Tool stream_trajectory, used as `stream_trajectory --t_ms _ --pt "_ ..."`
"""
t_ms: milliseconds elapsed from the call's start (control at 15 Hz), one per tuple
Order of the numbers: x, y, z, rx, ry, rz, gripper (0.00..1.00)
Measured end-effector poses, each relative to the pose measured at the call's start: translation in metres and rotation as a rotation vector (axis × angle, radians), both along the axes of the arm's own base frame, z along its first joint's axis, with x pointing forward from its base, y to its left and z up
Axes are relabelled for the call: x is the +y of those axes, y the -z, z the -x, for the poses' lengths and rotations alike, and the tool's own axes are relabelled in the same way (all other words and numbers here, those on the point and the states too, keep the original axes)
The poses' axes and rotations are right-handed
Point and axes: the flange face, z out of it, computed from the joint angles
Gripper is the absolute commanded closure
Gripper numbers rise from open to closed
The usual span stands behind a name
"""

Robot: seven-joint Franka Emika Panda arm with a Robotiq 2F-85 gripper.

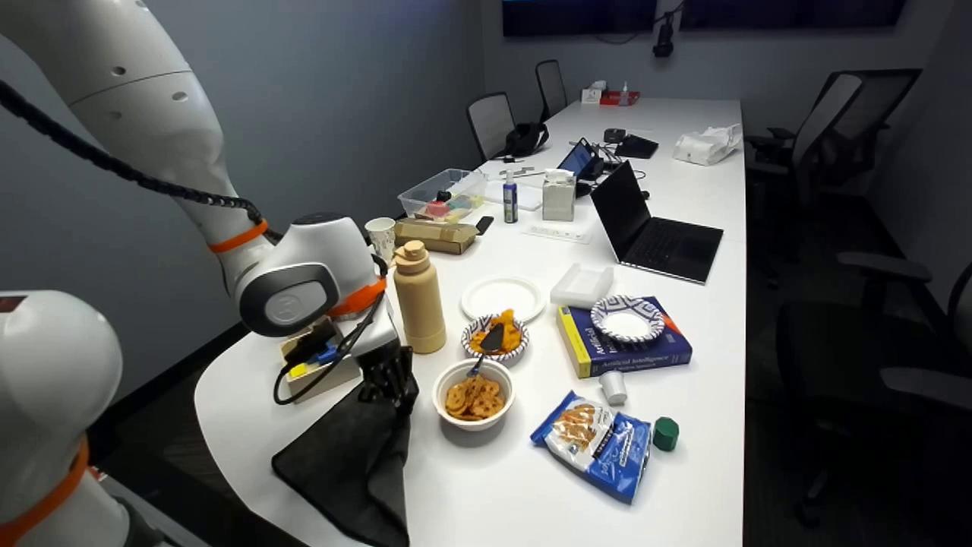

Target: Unfold the black cloth

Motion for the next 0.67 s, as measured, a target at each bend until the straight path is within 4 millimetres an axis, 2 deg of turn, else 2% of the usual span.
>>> stream_trajectory --t_ms 333,667 --pt "0.005 0.000 -0.012 -0.015 -0.018 0.074 0.99" --pt "0.011 0.010 -0.018 0.005 -0.035 0.122 0.99"
